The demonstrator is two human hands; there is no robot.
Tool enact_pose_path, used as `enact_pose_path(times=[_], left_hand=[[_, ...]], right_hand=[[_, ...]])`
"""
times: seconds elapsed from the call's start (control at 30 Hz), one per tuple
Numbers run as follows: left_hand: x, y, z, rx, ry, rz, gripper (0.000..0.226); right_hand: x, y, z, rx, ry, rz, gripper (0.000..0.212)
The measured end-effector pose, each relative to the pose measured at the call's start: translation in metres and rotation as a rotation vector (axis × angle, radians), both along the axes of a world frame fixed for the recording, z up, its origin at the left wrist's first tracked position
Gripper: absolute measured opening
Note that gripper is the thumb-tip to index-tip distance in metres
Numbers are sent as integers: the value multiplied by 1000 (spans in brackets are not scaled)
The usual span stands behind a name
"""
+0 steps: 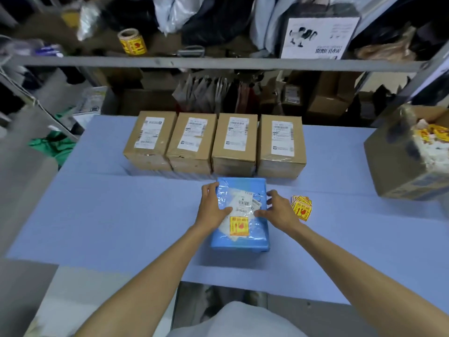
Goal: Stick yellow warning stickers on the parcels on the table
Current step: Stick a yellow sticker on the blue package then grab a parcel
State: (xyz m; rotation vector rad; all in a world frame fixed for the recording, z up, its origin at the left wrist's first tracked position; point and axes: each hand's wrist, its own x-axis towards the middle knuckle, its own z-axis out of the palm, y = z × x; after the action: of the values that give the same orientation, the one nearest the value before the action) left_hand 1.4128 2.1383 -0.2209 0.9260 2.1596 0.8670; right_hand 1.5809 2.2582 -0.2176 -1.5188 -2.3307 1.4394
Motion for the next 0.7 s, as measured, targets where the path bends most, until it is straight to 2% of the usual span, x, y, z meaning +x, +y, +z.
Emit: enact_pose_path(times=[0.1, 0.27, 0.43, 0.7], left_hand=[[1, -11, -5, 55, -173, 74, 81], [11, -27, -10, 84, -370, 95, 94], [14, -32, -10, 75, -422, 153, 93], [26, -24, 5, 115, -502, 54, 91]], right_hand=[[6, -14, -9, -105, 88, -122, 65], [17, -41, -22, -234, 219, -172, 88], [17, -48, -22, -250, 248, -200, 88], [40, -49, -9, -268, 253, -361, 88]])
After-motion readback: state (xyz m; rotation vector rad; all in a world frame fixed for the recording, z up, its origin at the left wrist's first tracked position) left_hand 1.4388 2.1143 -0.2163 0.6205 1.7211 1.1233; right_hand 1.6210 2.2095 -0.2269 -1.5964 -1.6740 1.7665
